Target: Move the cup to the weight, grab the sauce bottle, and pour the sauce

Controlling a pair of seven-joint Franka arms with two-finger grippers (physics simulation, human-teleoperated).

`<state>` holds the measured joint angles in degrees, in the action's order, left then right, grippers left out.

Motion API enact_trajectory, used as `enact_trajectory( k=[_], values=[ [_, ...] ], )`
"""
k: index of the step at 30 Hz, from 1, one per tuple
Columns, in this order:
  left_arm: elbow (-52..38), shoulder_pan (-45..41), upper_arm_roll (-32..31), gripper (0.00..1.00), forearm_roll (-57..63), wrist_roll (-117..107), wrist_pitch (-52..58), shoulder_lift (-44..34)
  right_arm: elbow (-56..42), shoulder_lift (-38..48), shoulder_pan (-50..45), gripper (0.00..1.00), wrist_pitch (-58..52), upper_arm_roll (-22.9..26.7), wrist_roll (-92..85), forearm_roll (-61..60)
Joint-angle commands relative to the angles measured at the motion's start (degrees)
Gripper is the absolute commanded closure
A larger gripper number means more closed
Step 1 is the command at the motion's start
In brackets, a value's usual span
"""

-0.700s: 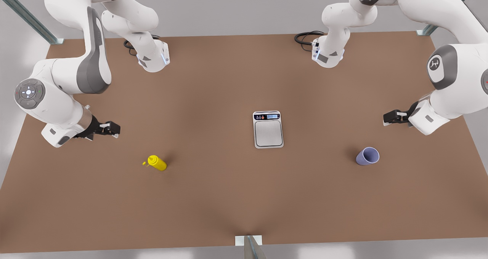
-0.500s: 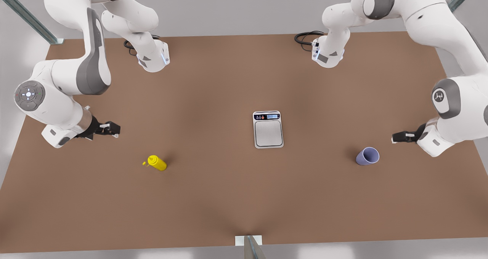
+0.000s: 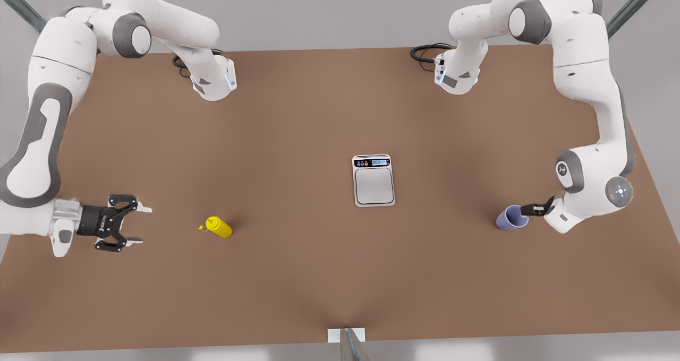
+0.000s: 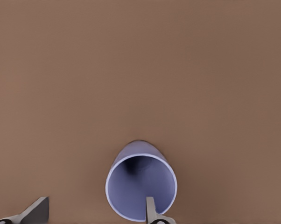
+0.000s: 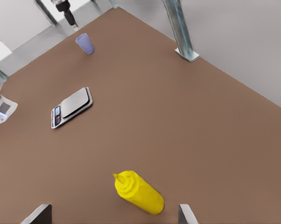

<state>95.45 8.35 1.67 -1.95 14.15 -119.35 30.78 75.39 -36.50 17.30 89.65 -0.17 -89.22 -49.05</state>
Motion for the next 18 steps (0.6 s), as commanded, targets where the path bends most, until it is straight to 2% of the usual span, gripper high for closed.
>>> enact_trajectory(
  k=[1,7,12,14,16,18],
  values=[
    [0.00,0.00,0.00,0.00,0.02,0.00,0.00,0.33,0.11,-1.20,0.19,0.00,0.00,-0.01,-2.88,-1.57],
    [0.00,0.00,0.00,0.00,0.02,0.09,-1.50,2.80,1.52,-4.81,6.78,0.00,-3.78,-0.18,-22.58,-8.60],
    [-0.09,0.00,0.00,0.00,0.02,0.35,-2.02,4.90,3.36,-8.15,8.10,0.00,-6.68,-0.18,-23.02,-12.65],
    [-0.09,0.00,0.00,0.04,0.02,0.35,-2.02,5.26,3.19,-11.23,7.48,0.00,-7.12,-0.18,-23.20,-14.23],
    [-0.09,0.00,0.00,0.30,0.02,0.44,-2.20,5.78,3.19,-11.84,7.31,0.00,-6.94,-0.18,-25.39,-14.23],
    [-0.09,-0.09,0.00,0.48,0.02,0.35,-2.55,6.05,3.01,-13.33,6.25,0.00,-6.68,-0.18,-28.99,-13.61]
  ],
)
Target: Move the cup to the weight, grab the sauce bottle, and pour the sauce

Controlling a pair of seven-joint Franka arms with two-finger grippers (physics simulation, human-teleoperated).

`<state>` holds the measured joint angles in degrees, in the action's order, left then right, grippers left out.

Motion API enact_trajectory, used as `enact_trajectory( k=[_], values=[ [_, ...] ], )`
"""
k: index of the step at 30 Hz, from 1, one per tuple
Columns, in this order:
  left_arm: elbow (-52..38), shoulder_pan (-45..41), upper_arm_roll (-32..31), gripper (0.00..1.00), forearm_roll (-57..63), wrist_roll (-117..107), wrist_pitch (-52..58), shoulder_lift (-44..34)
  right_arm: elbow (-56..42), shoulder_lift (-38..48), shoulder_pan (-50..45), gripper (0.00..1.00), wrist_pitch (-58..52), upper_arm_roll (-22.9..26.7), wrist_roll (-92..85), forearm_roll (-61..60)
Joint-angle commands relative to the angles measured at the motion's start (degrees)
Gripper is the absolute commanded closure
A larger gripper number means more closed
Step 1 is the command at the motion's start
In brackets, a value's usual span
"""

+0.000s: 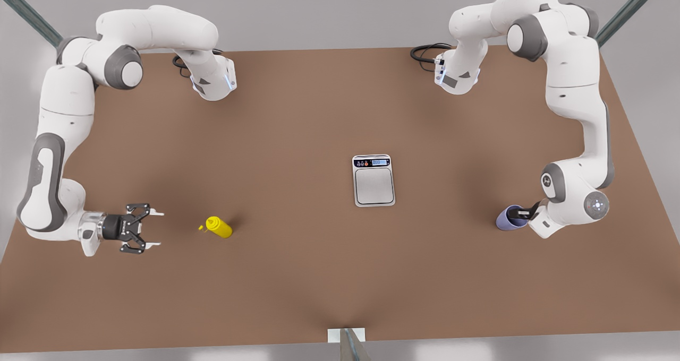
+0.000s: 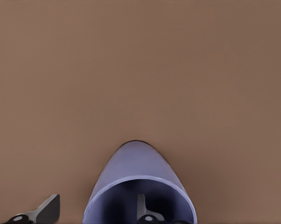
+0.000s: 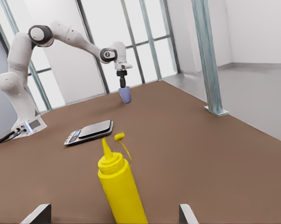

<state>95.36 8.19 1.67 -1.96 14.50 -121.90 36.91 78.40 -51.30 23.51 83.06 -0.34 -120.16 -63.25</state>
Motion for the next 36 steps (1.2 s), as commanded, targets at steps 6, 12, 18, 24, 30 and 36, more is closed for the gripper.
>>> enact_trajectory(
  k=[6,12,18,24,30,36],
  values=[
    [0.00,-0.01,0.00,0.79,0.02,0.00,0.00,0.36,-0.17,-4.69,-0.75,0.00,2.81,-0.01,-8.77,-2.49],
    [0.00,-0.28,-0.09,0.79,0.02,-0.35,0.00,0.36,0.35,-5.83,-3.73,0.00,2.81,-0.10,-11.15,-6.54],
    [-0.09,-0.45,-0.18,0.79,0.11,-0.35,2.02,-2.89,5.01,-5.39,-4.97,0.00,2.89,-0.01,-13.61,-6.54],
    [0.00,-11.26,-0.26,0.79,-0.94,-9.93,11.25,-8.96,7.03,-5.04,-5.49,0.00,4.83,-0.10,-16.16,-6.80],
    [1.67,-23.04,-7.73,0.79,-1.30,-37.61,11.69,-10.89,7.30,-4.95,-6.37,0.00,6.15,-0.10,-16.25,-6.89],
    [1.84,-26.65,-13.10,0.79,-13.60,-55.90,5.45,-9.40,9.41,-4.51,-8.83,0.00,7.29,-0.10,-16.25,-7.94]
  ],
)
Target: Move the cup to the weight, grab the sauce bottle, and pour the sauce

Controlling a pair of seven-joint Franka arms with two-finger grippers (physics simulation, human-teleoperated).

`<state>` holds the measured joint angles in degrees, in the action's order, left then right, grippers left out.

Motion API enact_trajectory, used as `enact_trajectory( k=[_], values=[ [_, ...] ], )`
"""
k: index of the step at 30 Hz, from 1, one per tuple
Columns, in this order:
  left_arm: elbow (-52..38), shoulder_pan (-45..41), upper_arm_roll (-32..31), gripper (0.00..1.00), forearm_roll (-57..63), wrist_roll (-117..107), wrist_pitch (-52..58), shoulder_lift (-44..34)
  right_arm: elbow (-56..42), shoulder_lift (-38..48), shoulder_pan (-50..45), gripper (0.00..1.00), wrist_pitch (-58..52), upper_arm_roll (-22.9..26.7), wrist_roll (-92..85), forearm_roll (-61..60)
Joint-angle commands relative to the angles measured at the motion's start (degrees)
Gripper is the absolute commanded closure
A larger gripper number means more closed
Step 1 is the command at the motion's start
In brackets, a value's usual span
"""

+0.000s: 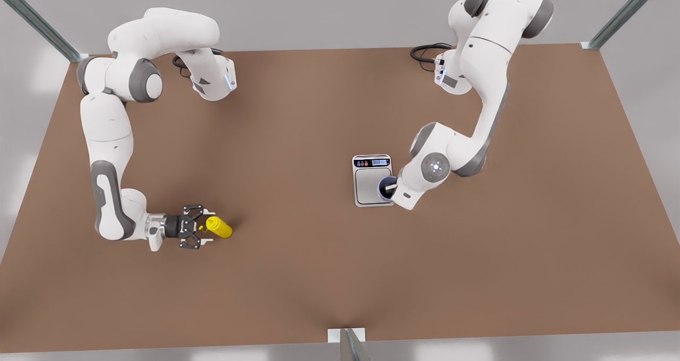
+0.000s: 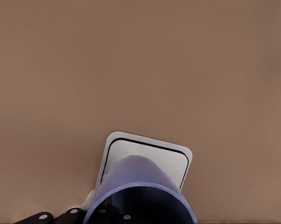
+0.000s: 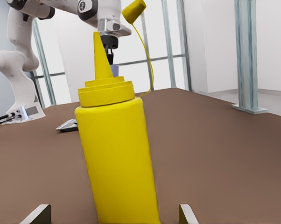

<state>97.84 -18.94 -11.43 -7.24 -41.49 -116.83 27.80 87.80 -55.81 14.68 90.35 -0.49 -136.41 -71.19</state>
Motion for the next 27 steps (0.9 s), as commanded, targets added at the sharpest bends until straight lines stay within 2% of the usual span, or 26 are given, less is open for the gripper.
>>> enact_trajectory(
  k=[1,3,5,15,16,17,18,26,27],
  values=[
    [0.51,-0.05,0.00,0.79,-9.37,0.53,-0.68,0.33,0.00,0.00,-0.01,0.00,0.00,-0.04,0.00,0.08],
    [8.15,-0.05,0.00,0.79,-9.37,5.45,-7.35,-1.95,0.00,0.00,-0.01,0.00,0.09,0.05,0.00,0.00],
    [11.59,-0.14,0.00,0.79,-9.19,5.80,-10.78,-3.01,0.00,0.00,-0.35,0.00,0.53,0.05,0.00,0.00],
    [11.59,-2.25,-0.09,0.79,-9.37,5.36,-13.86,-1.17,0.44,0.27,-2.47,0.00,1.32,0.05,0.00,-1.15],
    [11.59,-2.25,0.00,0.60,-9.37,5.28,-13.69,-1.17,0.44,0.27,-2.82,0.00,1.23,-0.04,0.00,-1.41],
    [11.50,-2.16,0.00,0.14,-9.37,5.71,-13.69,-1.17,0.44,0.27,-3.34,0.00,1.32,-0.04,0.00,-1.50],
    [11.50,-2.16,0.00,0.00,-9.37,5.54,-13.69,-1.17,0.44,0.27,-3.52,0.00,1.32,0.05,0.00,-1.67],
    [11.50,-2.07,0.00,0.00,-9.37,5.45,-13.69,-1.25,0.44,0.18,-4.66,0.01,2.11,-0.04,0.09,-2.29],
    [11.41,-2.07,0.00,0.00,-9.37,5.54,-13.69,-1.17,0.44,0.27,-4.93,0.17,2.11,-0.04,0.09,-2.29]
  ],
)
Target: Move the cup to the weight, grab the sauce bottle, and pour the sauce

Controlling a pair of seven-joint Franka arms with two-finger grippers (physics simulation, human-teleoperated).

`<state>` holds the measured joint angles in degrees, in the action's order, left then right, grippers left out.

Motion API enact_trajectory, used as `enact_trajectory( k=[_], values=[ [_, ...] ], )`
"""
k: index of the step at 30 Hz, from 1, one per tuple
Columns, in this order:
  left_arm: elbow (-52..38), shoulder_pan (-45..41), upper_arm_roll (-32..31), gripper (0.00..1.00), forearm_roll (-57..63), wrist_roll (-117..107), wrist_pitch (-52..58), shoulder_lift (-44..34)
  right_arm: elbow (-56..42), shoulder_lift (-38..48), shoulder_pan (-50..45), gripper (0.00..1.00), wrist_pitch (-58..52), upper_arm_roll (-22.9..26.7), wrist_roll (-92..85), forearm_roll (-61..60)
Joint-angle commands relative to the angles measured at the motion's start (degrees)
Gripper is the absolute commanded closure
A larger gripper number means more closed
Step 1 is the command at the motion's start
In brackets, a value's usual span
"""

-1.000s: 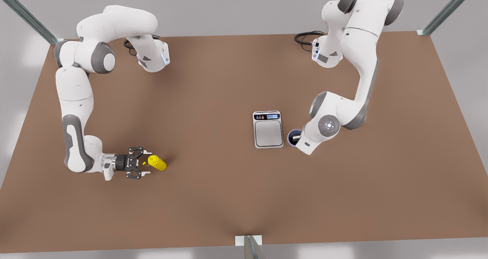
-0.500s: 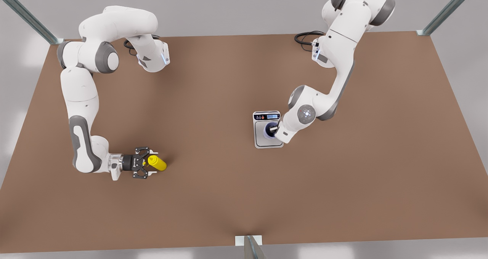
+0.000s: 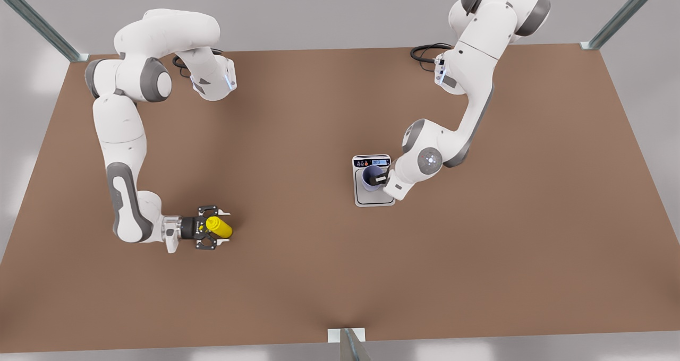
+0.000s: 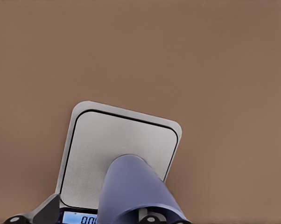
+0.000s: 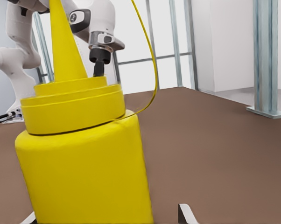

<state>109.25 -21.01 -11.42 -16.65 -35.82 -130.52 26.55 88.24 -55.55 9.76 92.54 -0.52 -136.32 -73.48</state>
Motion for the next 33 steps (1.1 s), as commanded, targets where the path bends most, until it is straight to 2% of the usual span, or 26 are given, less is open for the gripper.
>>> enact_trajectory(
  k=[1,6,10,15,17,19,20,21,22,23,27,29,33],
  values=[
    [0.00,0.00,0.00,0.00,0.04,0.14,0.00,-0.09,-0.09,0.00,0.00,0.31,0.01,0.08,0.00,0.00],
    [-0.18,0.09,0.09,0.00,0.04,-0.21,1.14,-1.68,-0.09,0.00,0.00,0.47,1.06,0.00,0.18,0.00],
    [-0.35,0.09,0.35,0.00,0.04,-0.30,2.37,-3.08,-0.09,0.35,0.09,0.49,1.06,0.00,0.09,0.00],
    [-2.64,0.18,2.19,0.00,0.13,-0.48,9.84,-6.60,-0.09,1.06,0.09,0.52,1.06,0.00,0.35,0.00],
    [-5.18,0.35,6.23,0.00,0.13,-0.74,16.86,-10.46,0.70,3.86,0.26,0.52,1.59,0.08,0.88,0.00],
    [-13.88,2.37,12.56,0.00,0.22,2.86,28.82,-11.78,0.35,7.03,0.00,0.52,3.26,0.17,3.08,0.70],
    [-15.82,2.90,17.13,0.00,0.48,8.56,30.76,-11.87,0.00,8.09,-1.14,0.52,3.79,0.26,3.95,0.88],
    [-17.05,4.65,18.90,0.00,3.45,19.98,33.05,-12.40,0.00,9.49,-2.20,0.52,5.89,0.44,4.66,2.46],
    [-17.05,8.08,18.63,0.00,12.60,28.86,33.13,-13.37,0.09,11.43,-3.42,0.52,9.23,0.61,5.18,3.60],
    [-17.05,11.42,17.93,0.00,15.24,34.76,33.48,-14.94,-0.09,12.92,-5.09,0.52,11.17,0.61,7.55,5.88],
    [-16.00,12.92,18.02,0.00,17.71,34.85,35.95,-23.29,-0.18,15.65,-15.20,0.52,16.96,5.27,10.55,7.82],
    [-16.00,12.92,18.02,0.00,17.79,34.85,35.95,-23.65,-1.14,15.65,-21.08,0.52,18.02,9.48,13.01,9.67],
    [-16.08,12.66,18.02,0.00,17.79,34.94,37.00,-22.51,-1.23,16.70,-26.98,0.52,22.51,10.19,18.72,13.09]
  ],
)
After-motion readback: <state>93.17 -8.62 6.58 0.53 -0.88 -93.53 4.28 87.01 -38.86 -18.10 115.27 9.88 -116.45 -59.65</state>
